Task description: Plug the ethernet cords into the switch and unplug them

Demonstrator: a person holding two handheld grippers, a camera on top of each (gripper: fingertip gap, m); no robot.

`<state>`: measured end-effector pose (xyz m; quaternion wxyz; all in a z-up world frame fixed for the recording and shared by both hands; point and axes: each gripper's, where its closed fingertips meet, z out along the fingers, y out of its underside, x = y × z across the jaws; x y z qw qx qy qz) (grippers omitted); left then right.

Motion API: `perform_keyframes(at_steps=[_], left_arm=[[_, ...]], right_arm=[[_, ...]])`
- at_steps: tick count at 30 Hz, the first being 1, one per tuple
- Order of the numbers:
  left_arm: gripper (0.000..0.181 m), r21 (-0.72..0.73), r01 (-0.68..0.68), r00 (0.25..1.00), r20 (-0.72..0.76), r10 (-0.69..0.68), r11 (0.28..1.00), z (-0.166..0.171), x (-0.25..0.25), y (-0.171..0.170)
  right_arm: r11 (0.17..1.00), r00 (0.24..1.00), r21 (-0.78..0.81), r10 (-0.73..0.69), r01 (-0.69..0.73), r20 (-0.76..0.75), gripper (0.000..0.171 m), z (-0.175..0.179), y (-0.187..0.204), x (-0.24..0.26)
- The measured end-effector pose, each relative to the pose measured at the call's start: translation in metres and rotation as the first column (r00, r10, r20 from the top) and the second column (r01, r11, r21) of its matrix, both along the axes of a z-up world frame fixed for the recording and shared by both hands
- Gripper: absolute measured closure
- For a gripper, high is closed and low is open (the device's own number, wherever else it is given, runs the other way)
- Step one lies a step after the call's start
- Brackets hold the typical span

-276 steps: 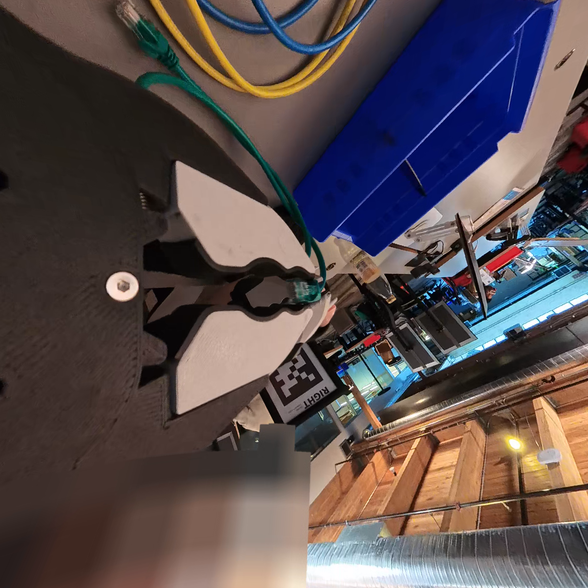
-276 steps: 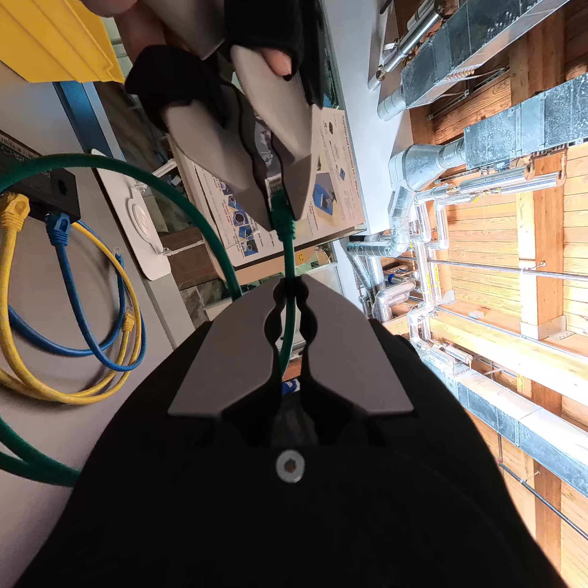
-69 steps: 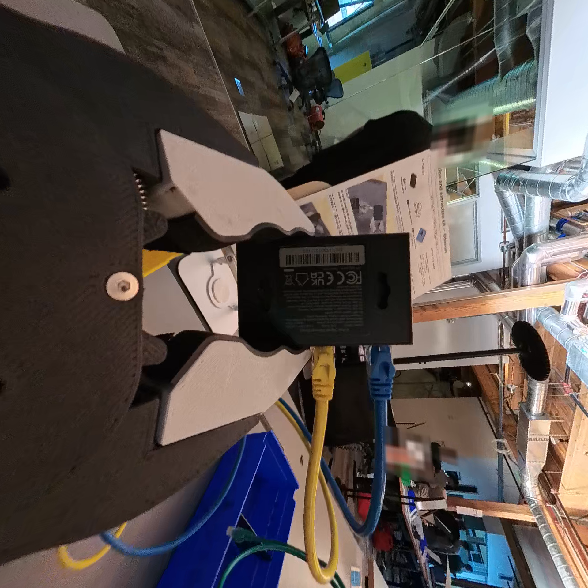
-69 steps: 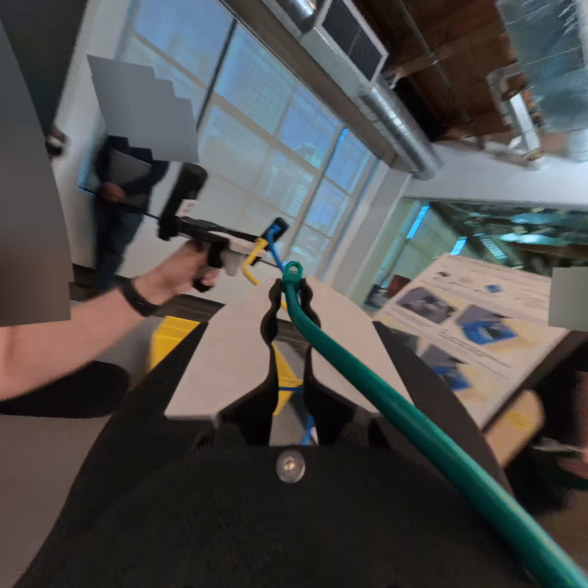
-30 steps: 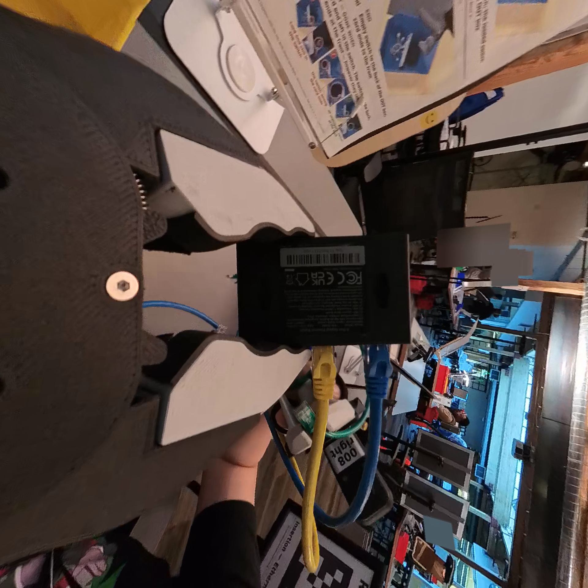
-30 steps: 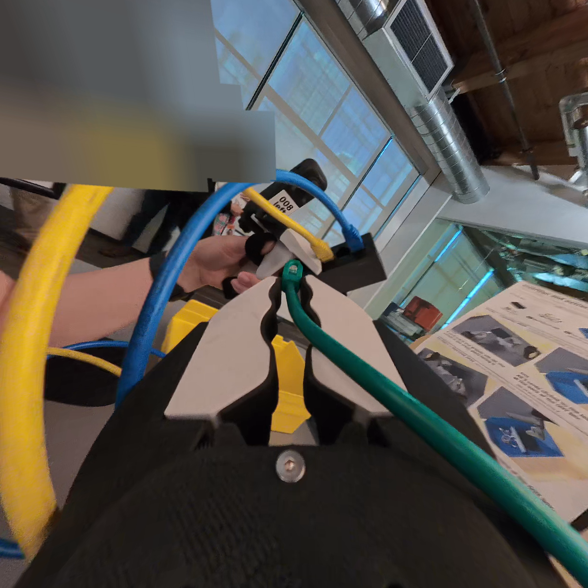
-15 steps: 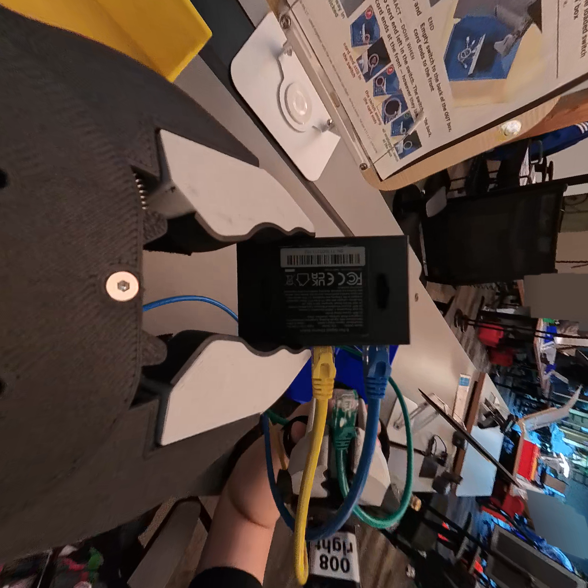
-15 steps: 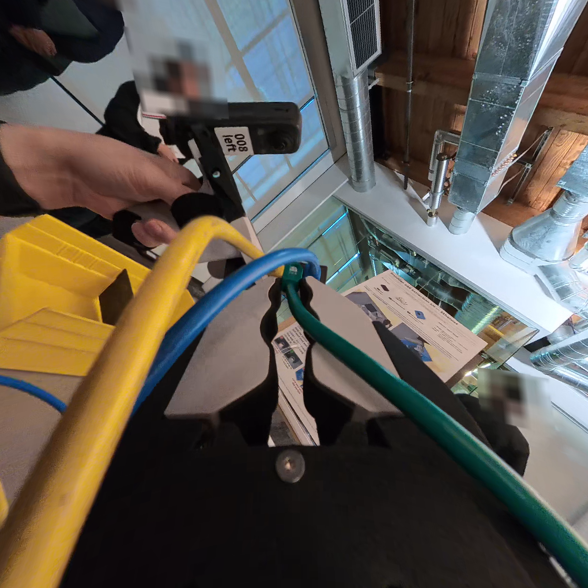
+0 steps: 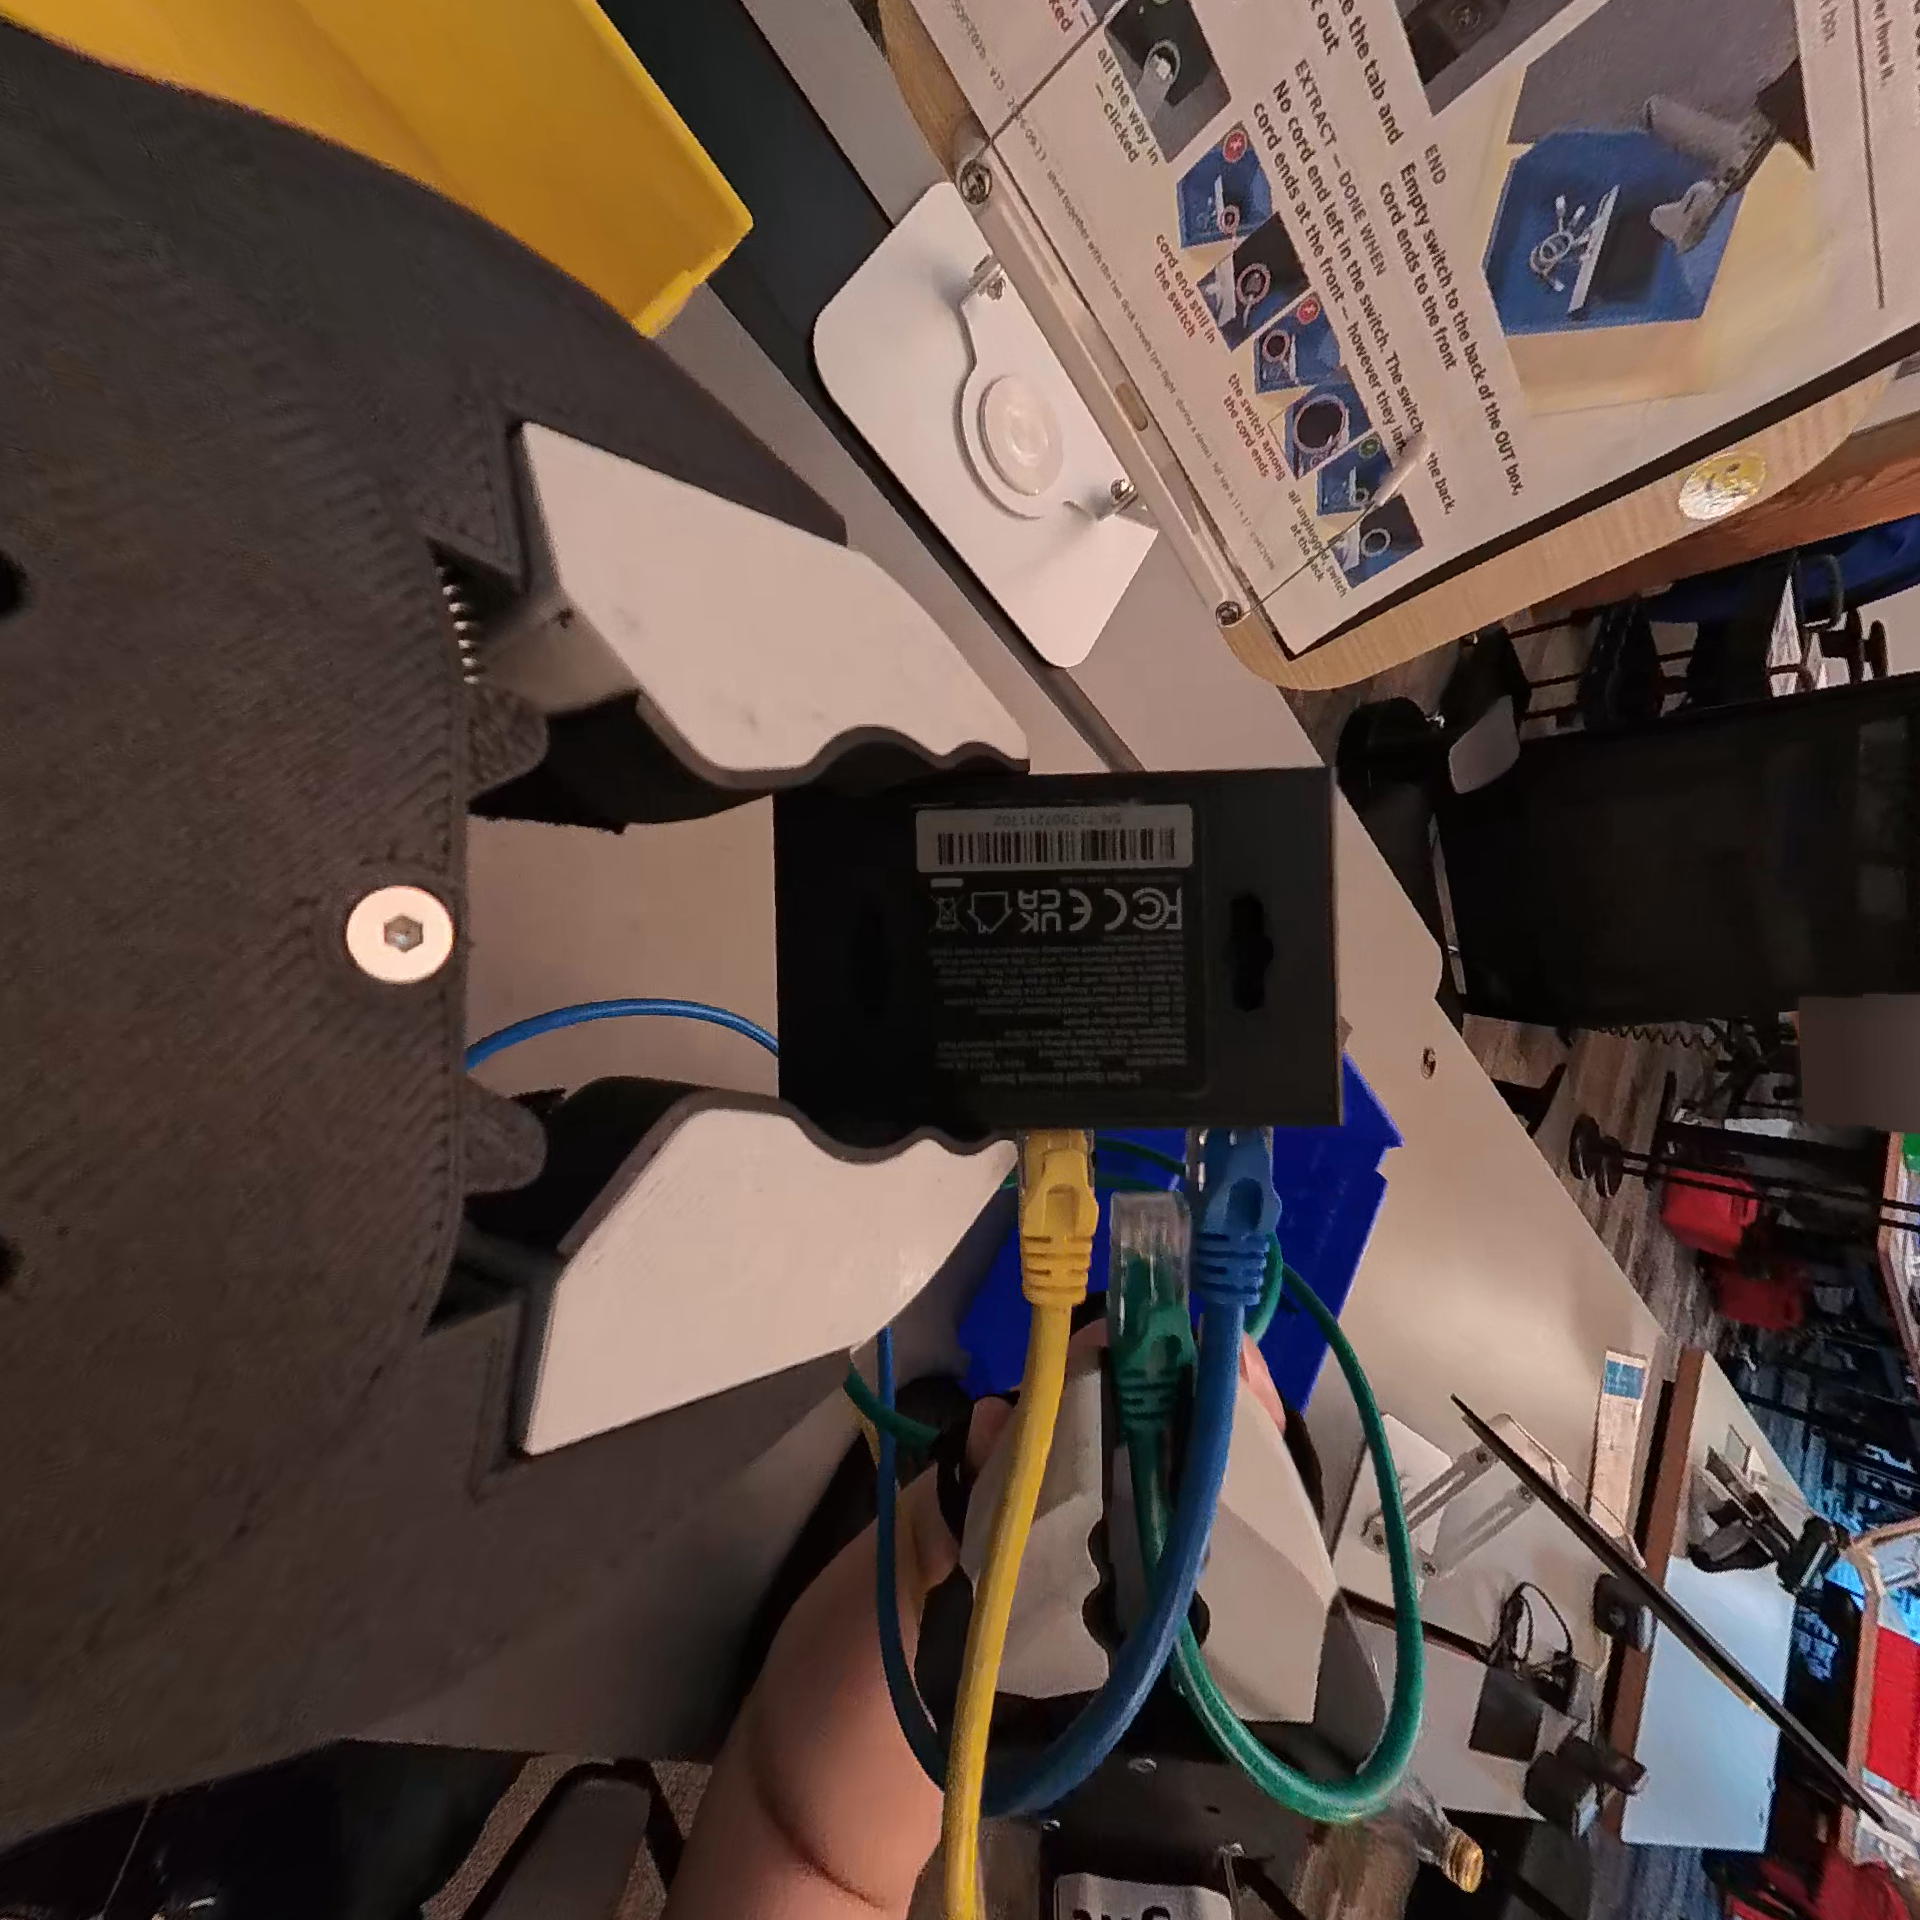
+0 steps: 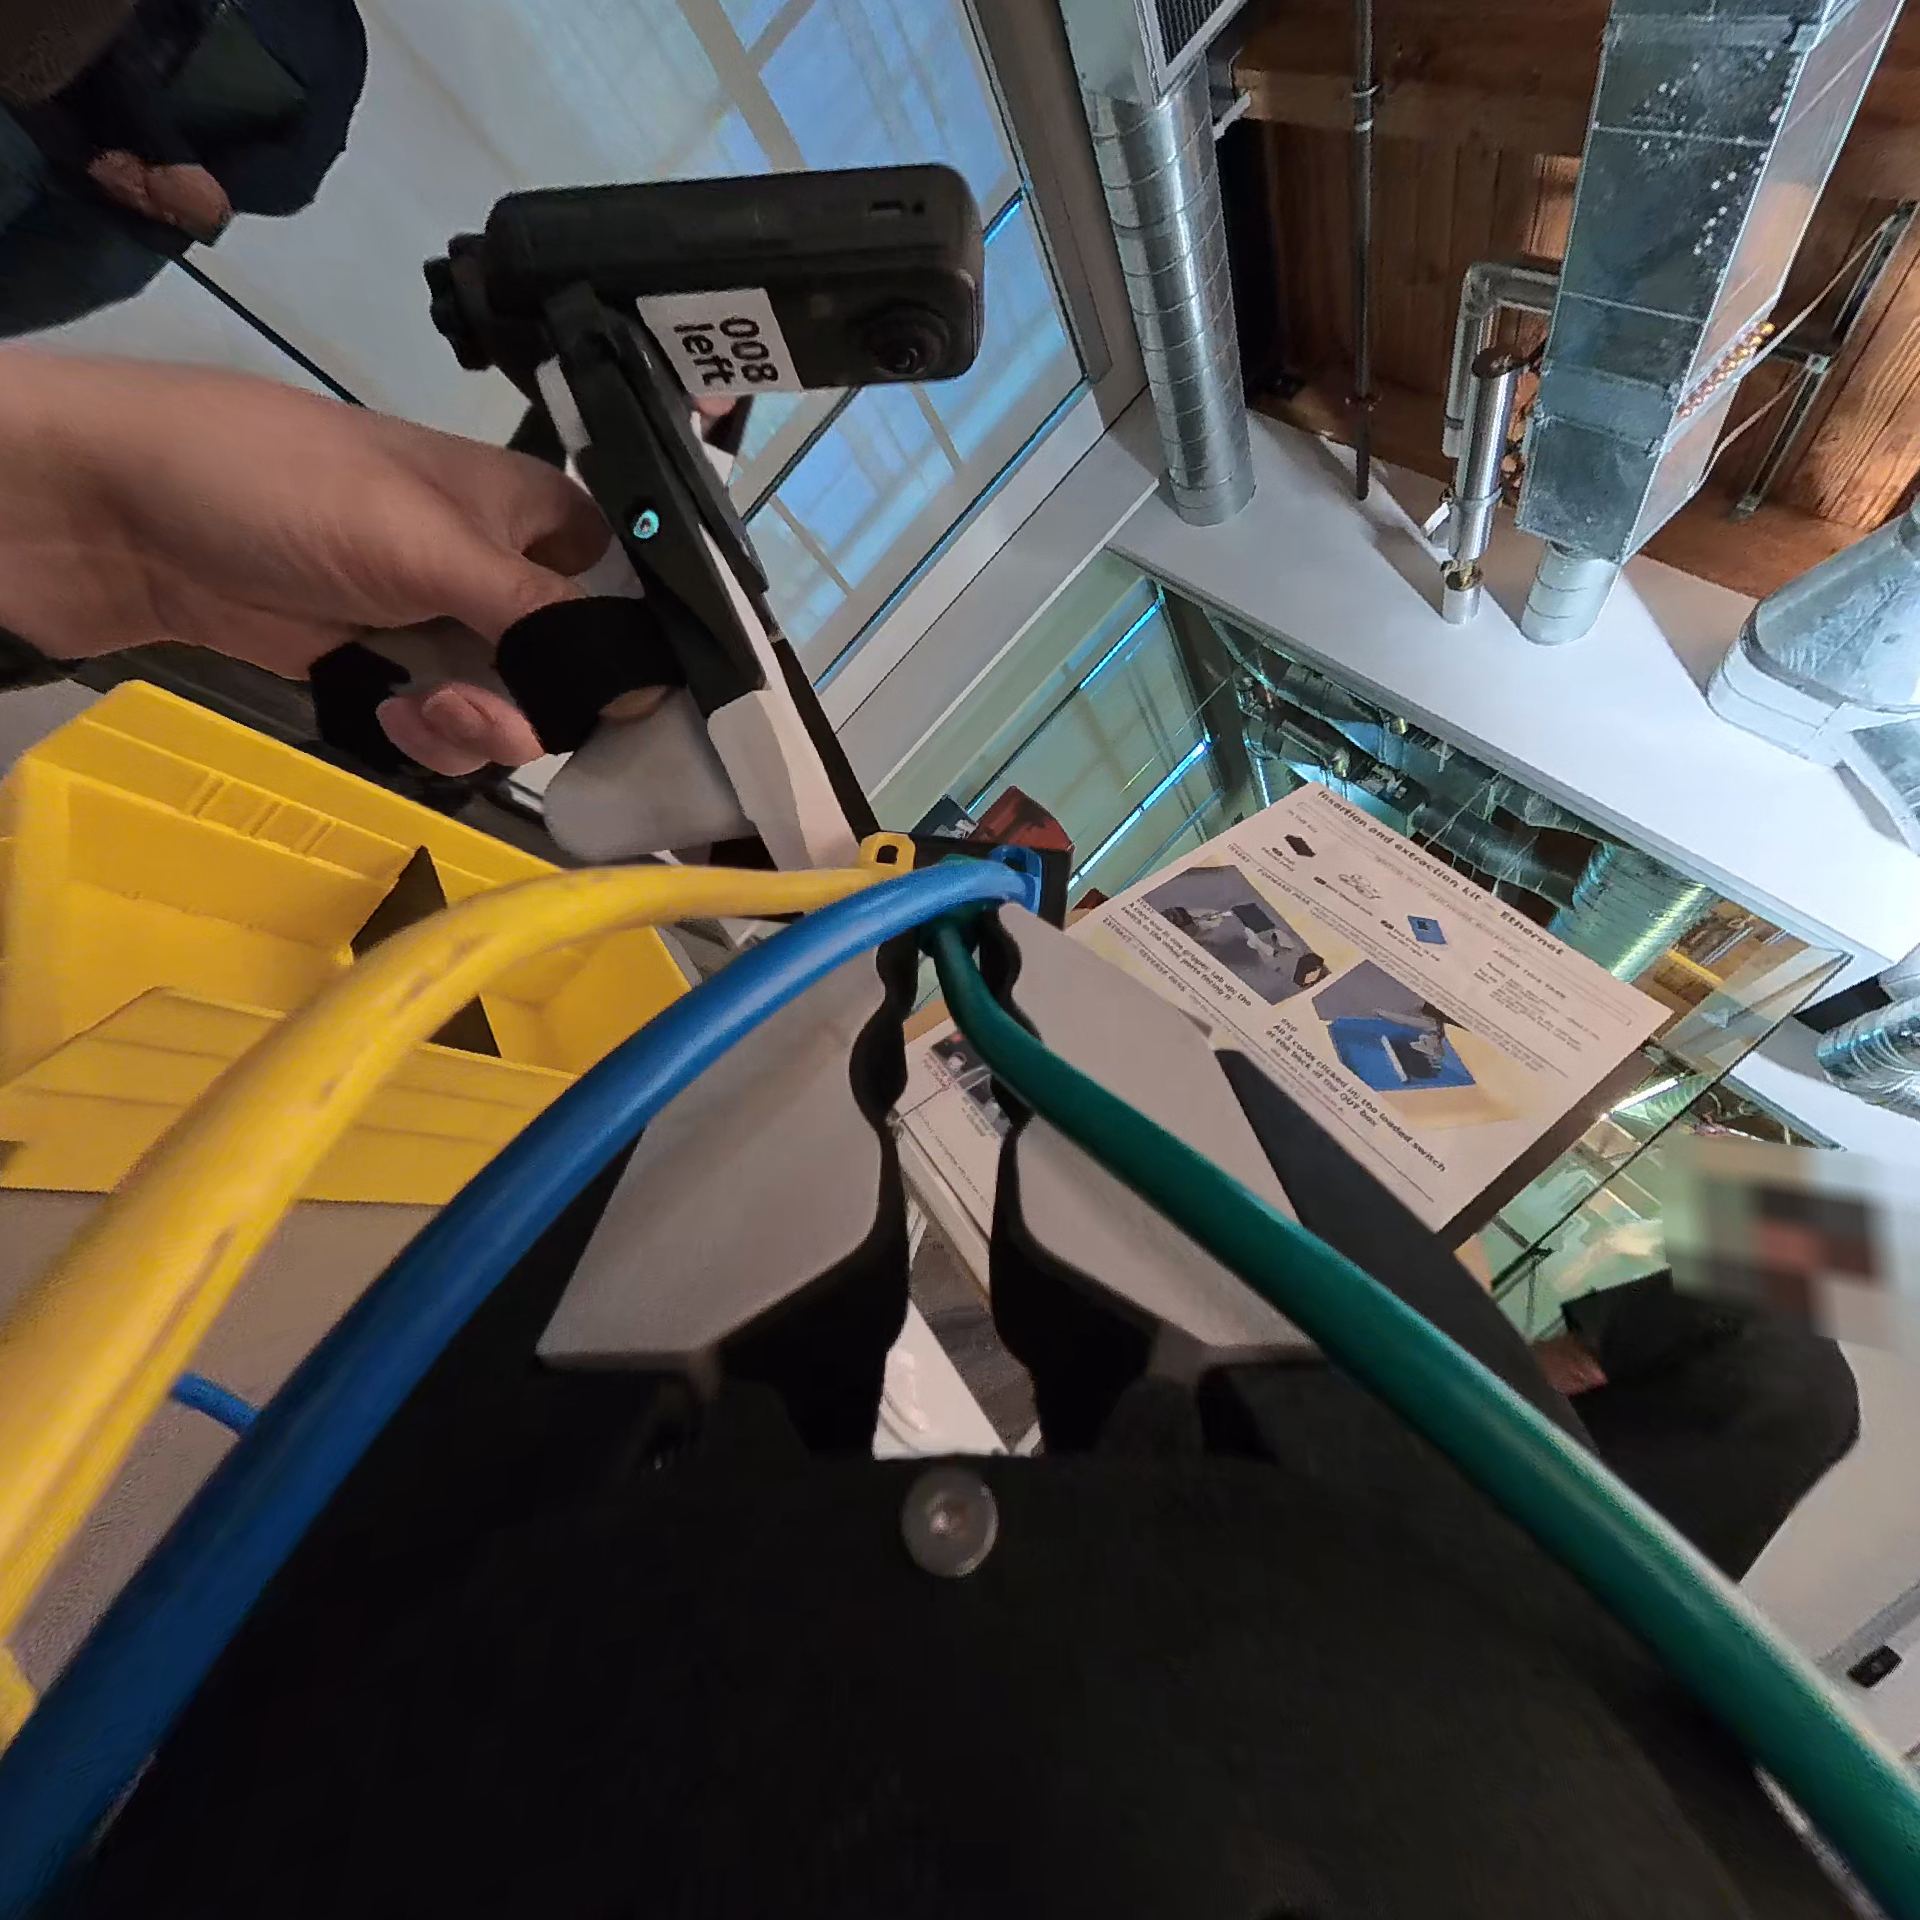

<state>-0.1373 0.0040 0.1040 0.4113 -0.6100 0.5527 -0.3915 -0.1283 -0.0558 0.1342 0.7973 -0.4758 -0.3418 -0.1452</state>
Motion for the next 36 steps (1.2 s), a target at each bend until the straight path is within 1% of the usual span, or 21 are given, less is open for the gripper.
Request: perform_keyframes(at_steps=[1,2,4,14,16,19,22,24,26,28,32,36], left_arm=[[0.121,0.004,-0.002,1.0,-0.004,0.002,1.0,-0.001,0.001,0.0],[0.121,0.007,0.0,1.0,-0.009,0.0,1.0,-0.002,0.002,-0.001],[0.122,0.008,0.011,1.0,-0.018,-0.011,1.0,-0.004,0.004,-0.005],[0.122,0.013,-0.008,0.997,-0.077,0.009,1.0,-0.015,0.004,0.0],[0.121,-0.008,-0.005,0.997,-0.082,0.005,1.0,-0.017,0.005,0.0],[0.122,-0.019,-0.019,0.995,-0.1,0.017,1.0,-0.02,0.005,0.002],[0.121,-0.041,-0.018,0.992,-0.122,0.013,0.999,-0.025,0.005,0.002],[0.122,-0.008,-0.046,0.989,-0.139,0.044,0.999,-0.028,0.005,0.007],[0.121,0.028,-0.057,0.988,-0.145,0.061,0.998,-0.03,0.006,0.011],[0.121,0.019,-0.053,0.987,-0.154,0.055,0.998,-0.032,0.006,0.01],[0.121,0.002,-0.037,0.982,-0.186,0.036,0.999,-0.037,0.005,0.007],[0.121,-0.012,-0.059,0.984,-0.169,0.056,0.998,-0.038,0.008,0.011]], right_arm=[[1.0,1.0,-0.006,-0.006,0.006,0.0,0.159,-0.001,0.002,0.001],[1.0,1.0,-0.012,-0.01,0.01,0.003,0.155,-0.003,0.003,0.001],[1.0,1.0,-0.013,-0.015,0.015,0.002,0.159,-0.005,0.006,0.003],[1.0,1.0,-0.028,-0.005,0.005,-0.007,0.159,-0.015,0.013,0.003],[1.0,1.0,-0.016,-0.006,0.006,-0.004,0.16,-0.015,0.013,0.004],[0.999,0.999,-0.016,-0.03,0.031,0.029,0.159,-0.019,0.016,0.005],[1.0,0.998,0.004,-0.026,0.026,0.061,0.159,-0.023,0.016,0.004],[0.998,0.995,-0.019,-0.052,0.053,0.085,0.159,-0.028,0.022,0.006],[0.997,0.995,-0.039,-0.067,0.07,0.068,0.159,-0.03,0.025,0.007],[0.997,0.996,-0.036,-0.062,0.064,0.065,0.159,-0.03,0.024,0.007],[0.999,0.994,-0.006,-0.035,0.036,0.104,0.159,-0.033,0.022,0.004],[0.997,0.996,-0.049,-0.063,0.066,0.061,0.159,-0.034,0.027,0.009]])
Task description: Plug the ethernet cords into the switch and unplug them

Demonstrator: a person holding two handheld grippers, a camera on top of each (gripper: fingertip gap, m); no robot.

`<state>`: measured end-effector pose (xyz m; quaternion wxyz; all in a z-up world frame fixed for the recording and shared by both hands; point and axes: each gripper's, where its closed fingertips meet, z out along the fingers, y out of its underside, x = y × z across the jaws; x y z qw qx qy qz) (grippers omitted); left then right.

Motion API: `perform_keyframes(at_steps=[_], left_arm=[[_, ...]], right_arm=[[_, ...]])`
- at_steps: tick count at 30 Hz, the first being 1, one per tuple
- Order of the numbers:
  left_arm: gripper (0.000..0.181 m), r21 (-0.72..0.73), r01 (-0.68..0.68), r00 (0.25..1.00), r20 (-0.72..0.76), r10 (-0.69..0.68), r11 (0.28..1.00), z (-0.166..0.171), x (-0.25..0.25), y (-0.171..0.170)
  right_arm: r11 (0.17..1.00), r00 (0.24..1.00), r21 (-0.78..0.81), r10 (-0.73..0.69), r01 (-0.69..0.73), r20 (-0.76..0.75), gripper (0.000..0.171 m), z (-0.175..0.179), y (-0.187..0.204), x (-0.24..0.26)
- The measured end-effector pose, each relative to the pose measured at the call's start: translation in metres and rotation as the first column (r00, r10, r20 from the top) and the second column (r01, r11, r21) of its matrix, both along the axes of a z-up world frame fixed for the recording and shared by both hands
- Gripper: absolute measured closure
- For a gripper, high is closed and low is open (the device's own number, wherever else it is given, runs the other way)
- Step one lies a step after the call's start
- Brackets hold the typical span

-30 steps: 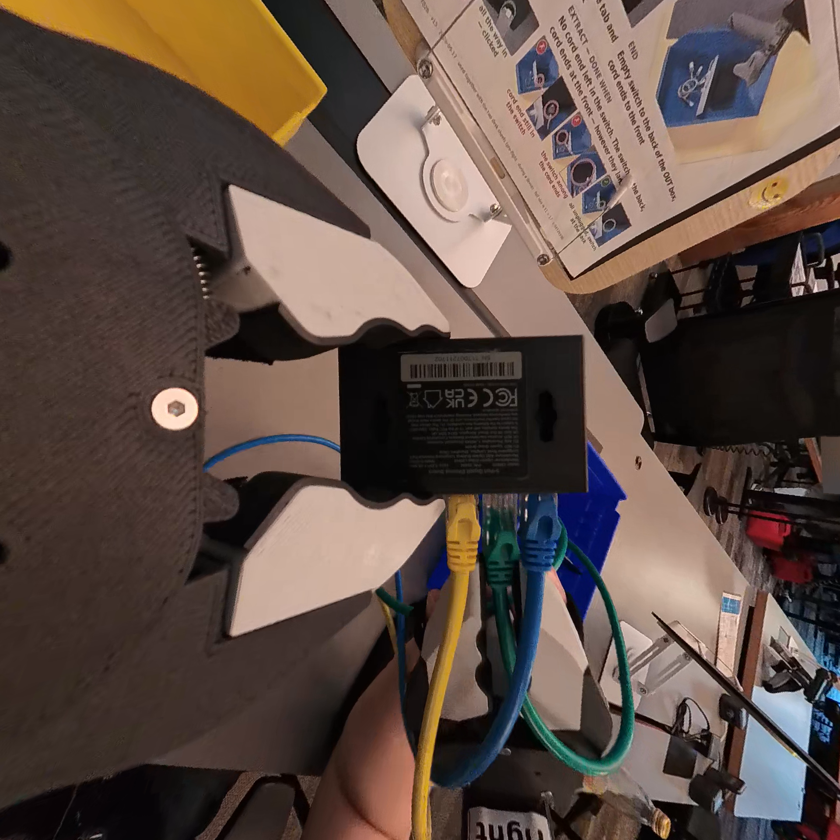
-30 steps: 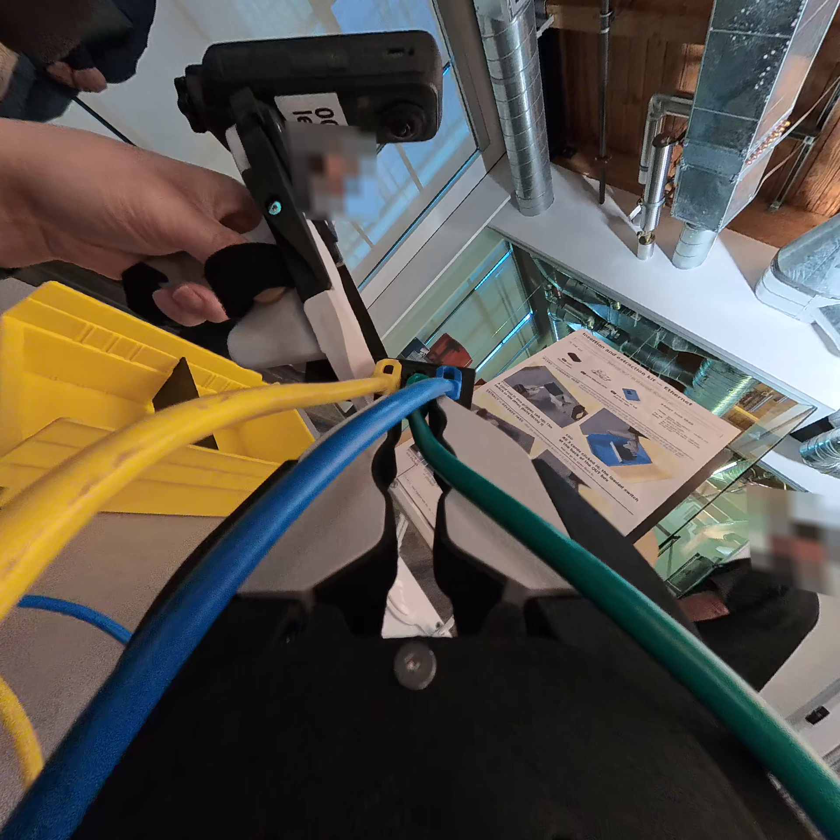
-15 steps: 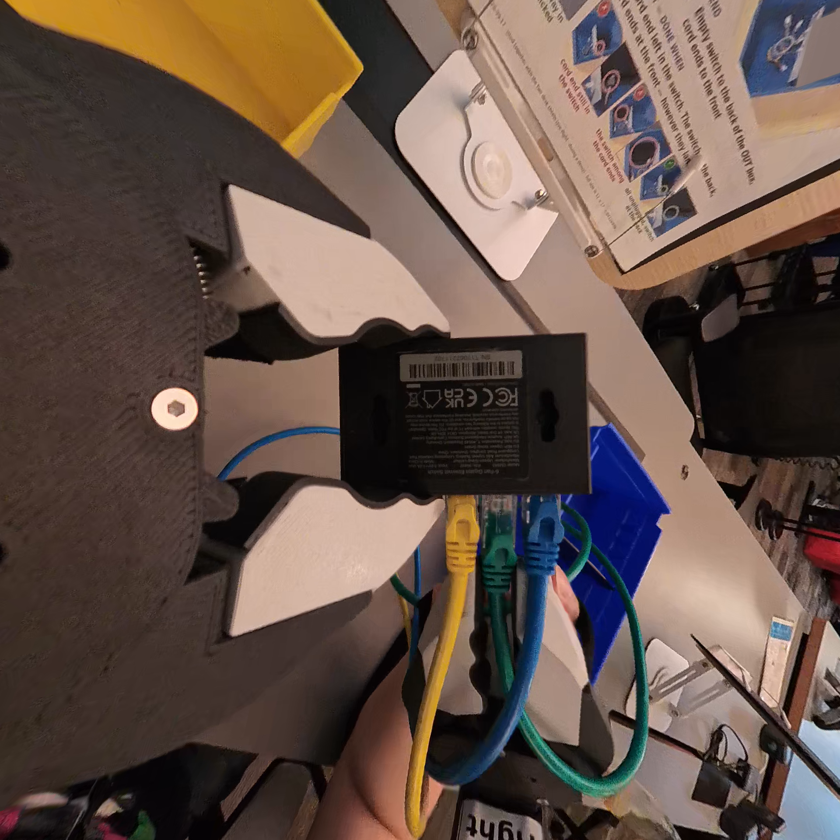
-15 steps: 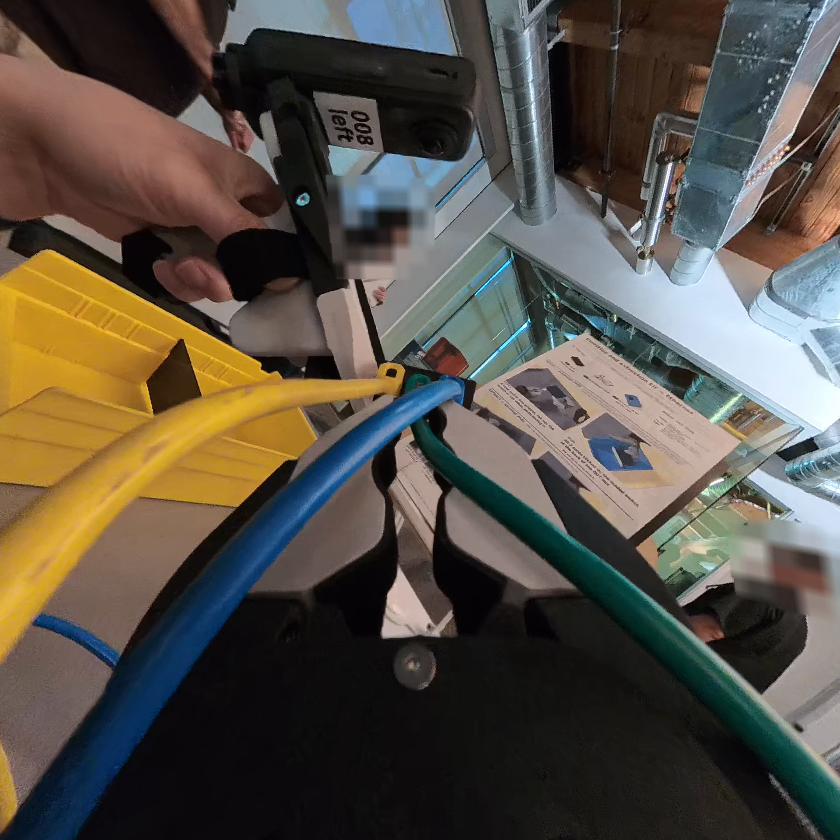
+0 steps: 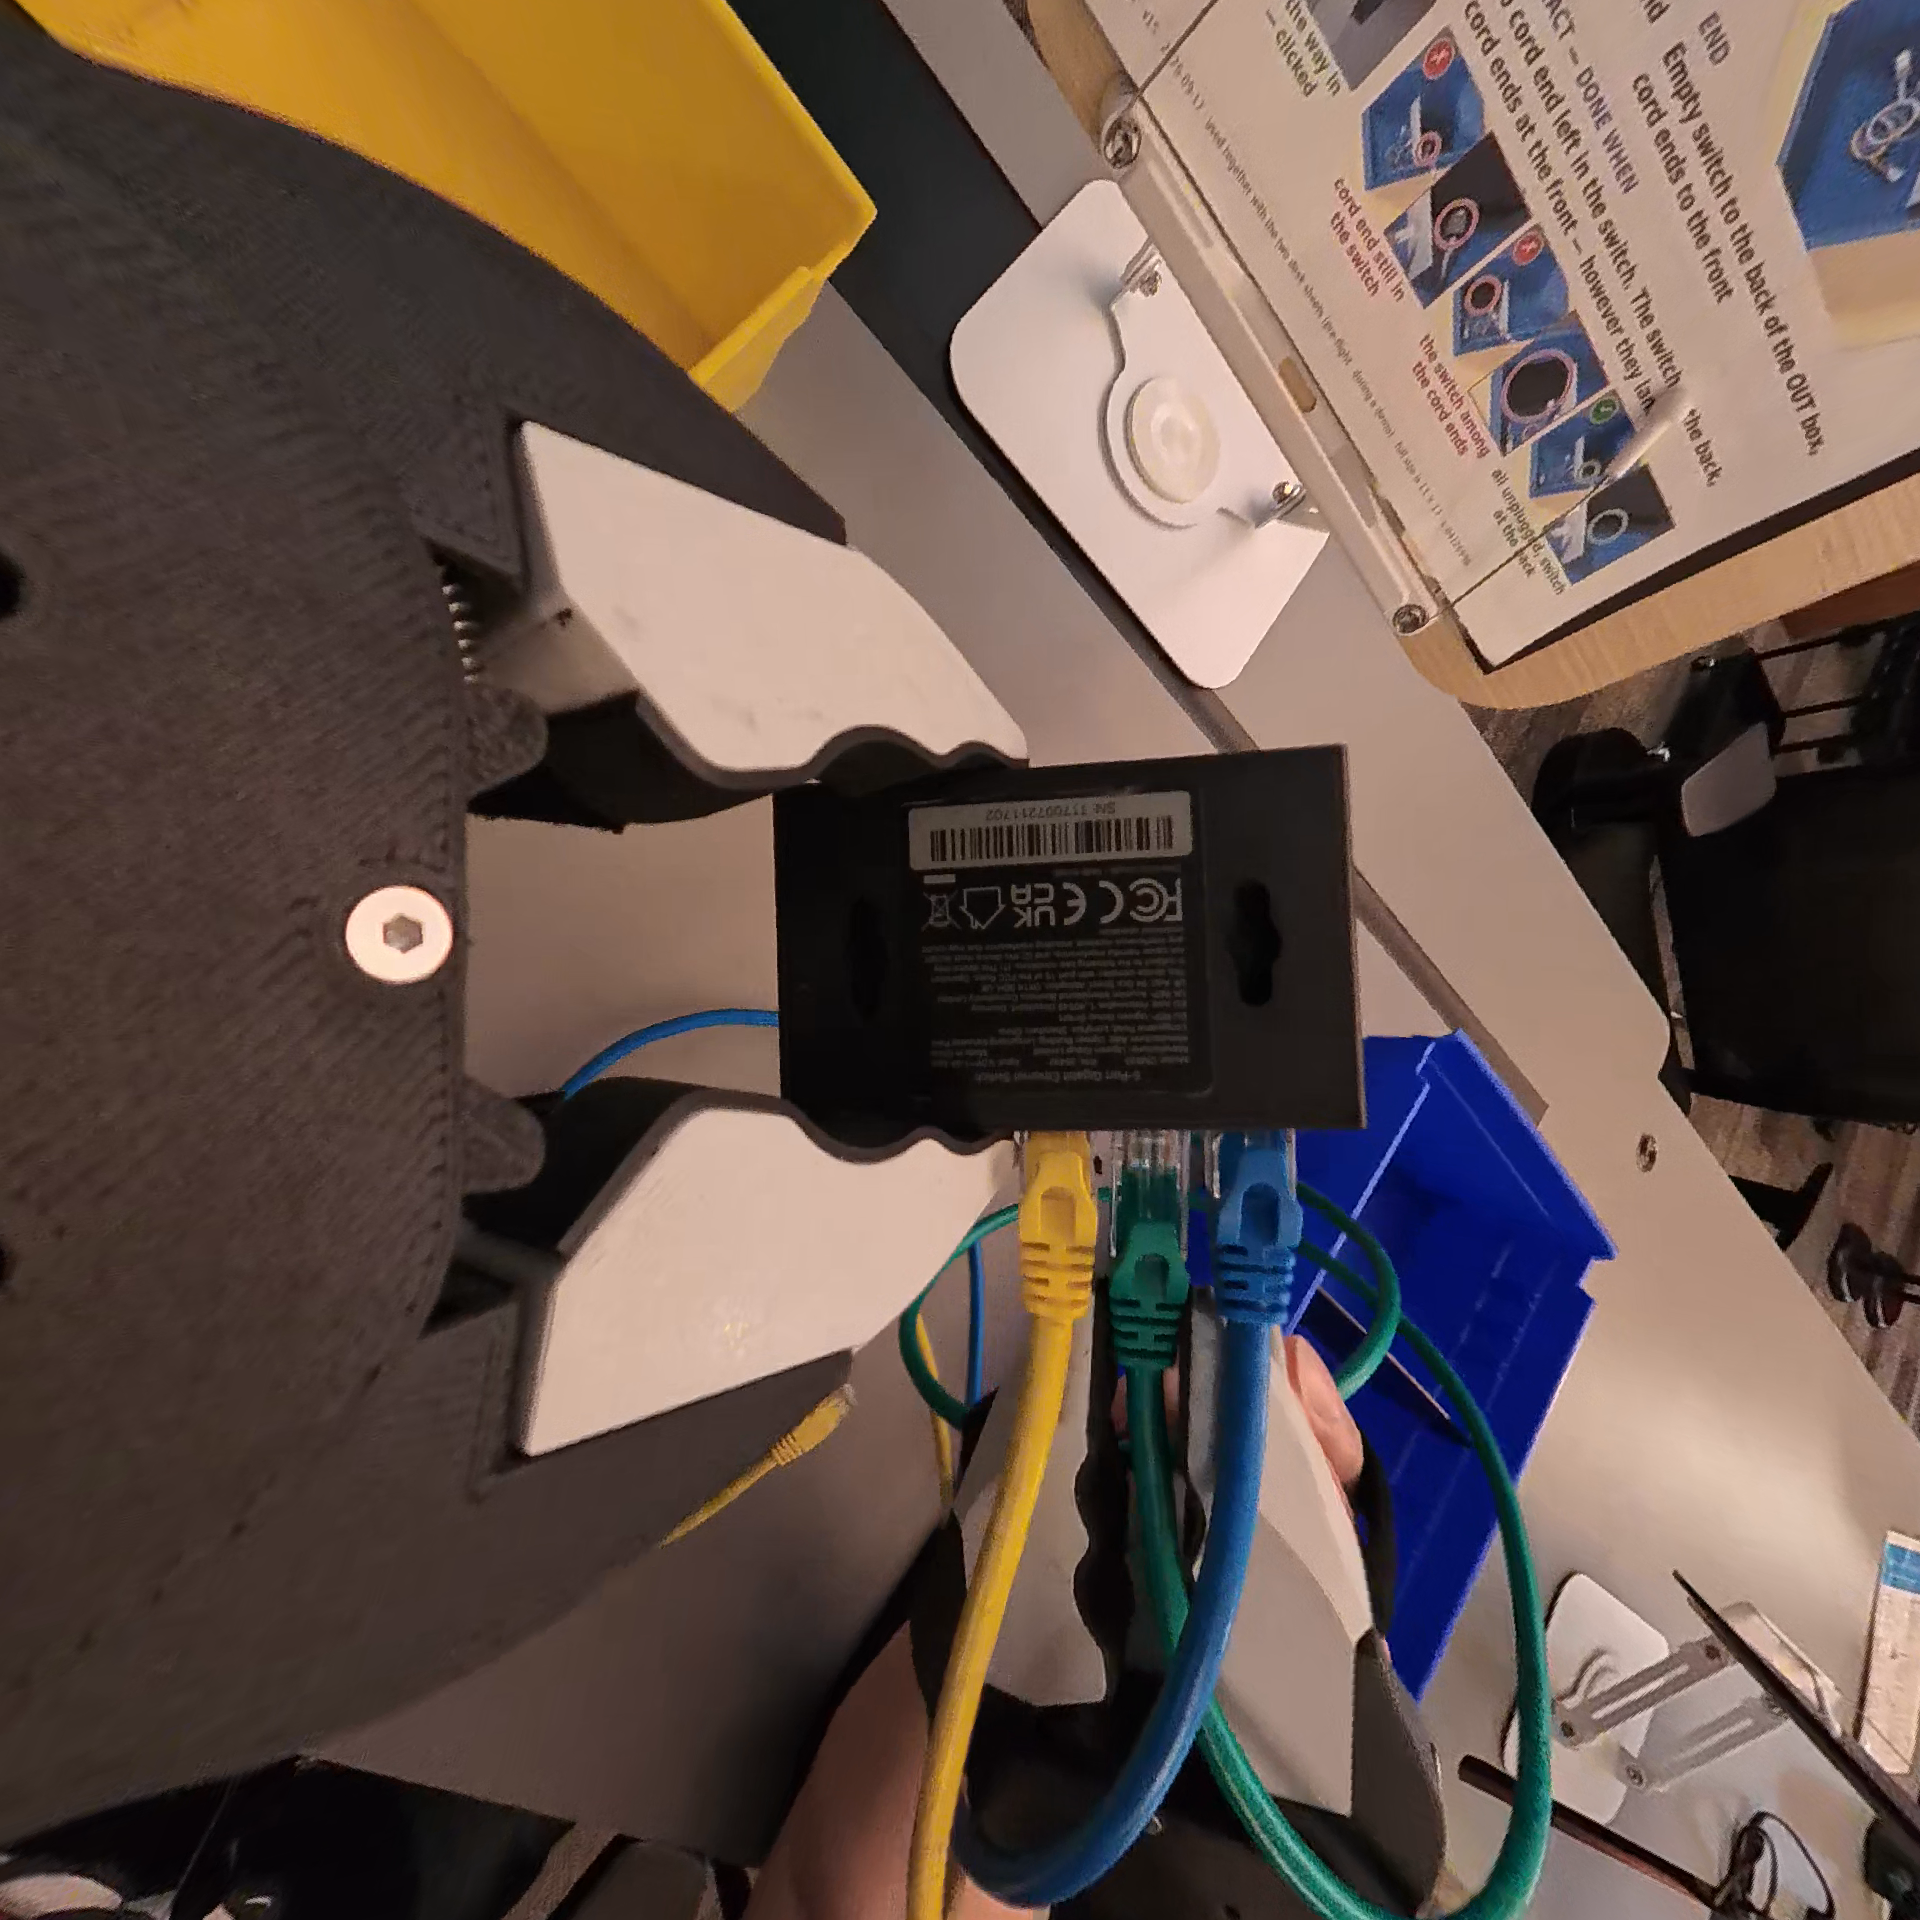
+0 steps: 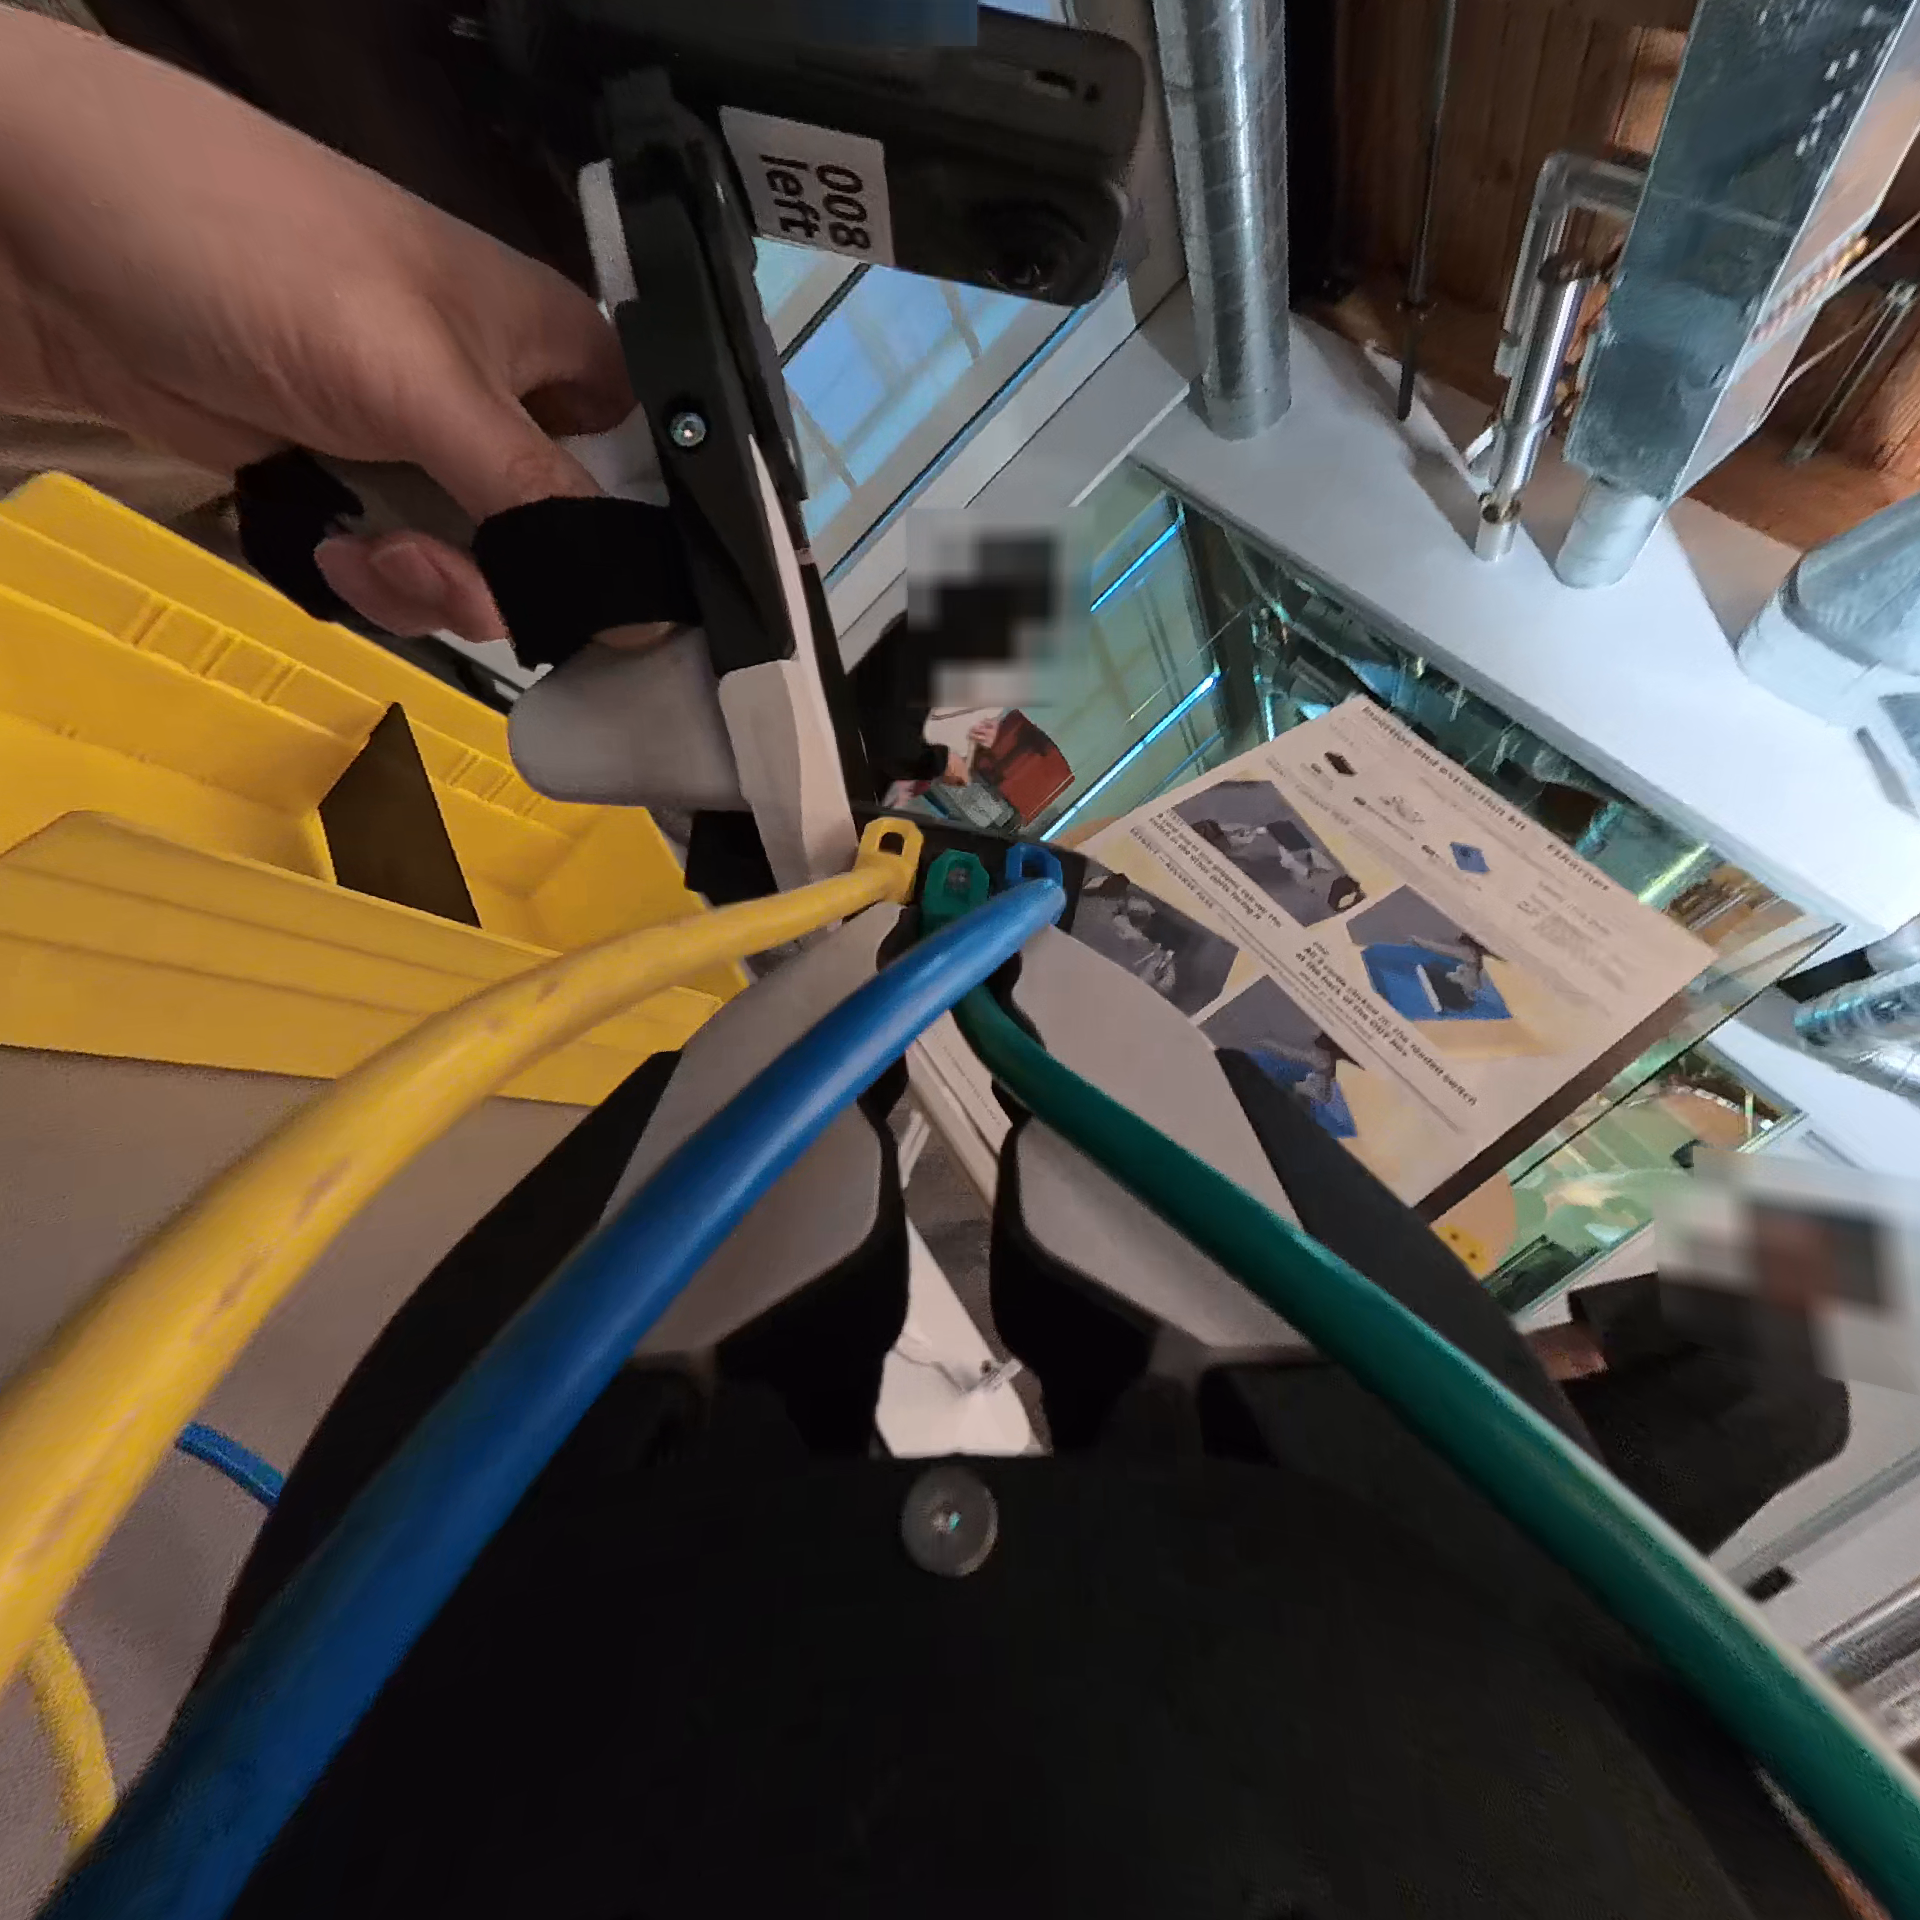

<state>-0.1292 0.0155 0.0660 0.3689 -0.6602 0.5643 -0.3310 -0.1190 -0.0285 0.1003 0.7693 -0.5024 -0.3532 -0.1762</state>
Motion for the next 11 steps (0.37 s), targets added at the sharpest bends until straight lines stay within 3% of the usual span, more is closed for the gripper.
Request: perform_keyframes(at_steps=[6,11], left_arm=[[0.122,-0.169,0.021,0.999,0.04,-0.015,0.985,-0.01,0.009,0.001],[0.122,-0.403,0.082,0.995,0.078,-0.055,0.911,-0.029,0.025,-0.003]], right_arm=[[0.988,0.999,-0.156,0.008,-0.013,-0.035,0.159,-0.004,0.007,0.007],[0.925,0.996,-0.38,-0.031,-0.003,-0.083,0.159,-0.016,0.012,0.02]])
